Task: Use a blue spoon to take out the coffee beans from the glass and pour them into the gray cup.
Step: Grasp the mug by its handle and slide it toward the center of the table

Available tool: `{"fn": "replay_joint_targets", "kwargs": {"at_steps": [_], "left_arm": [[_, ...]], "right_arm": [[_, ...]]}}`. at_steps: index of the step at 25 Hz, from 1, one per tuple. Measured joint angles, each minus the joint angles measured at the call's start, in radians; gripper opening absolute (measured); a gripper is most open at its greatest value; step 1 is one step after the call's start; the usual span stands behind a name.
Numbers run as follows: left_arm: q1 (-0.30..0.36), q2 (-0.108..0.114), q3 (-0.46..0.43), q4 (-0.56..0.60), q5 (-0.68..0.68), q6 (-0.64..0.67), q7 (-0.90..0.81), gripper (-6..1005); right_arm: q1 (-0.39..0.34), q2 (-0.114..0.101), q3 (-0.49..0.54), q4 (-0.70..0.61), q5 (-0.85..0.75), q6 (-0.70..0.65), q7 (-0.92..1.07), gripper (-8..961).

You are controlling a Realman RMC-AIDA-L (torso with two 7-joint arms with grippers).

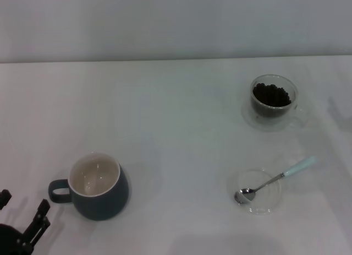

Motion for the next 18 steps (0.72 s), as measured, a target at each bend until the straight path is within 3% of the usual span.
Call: {"fn": "replay_joint_targets", "kwargs": {"at_steps": [18], "left_arm": [[-0.075, -0.001, 0.000, 0.008, 0.012, -0.108, -0.007, 829]], "right_arm": [[0.004, 0.000, 0.000, -0.009, -0.001, -0.001, 0.000, 867]]}}
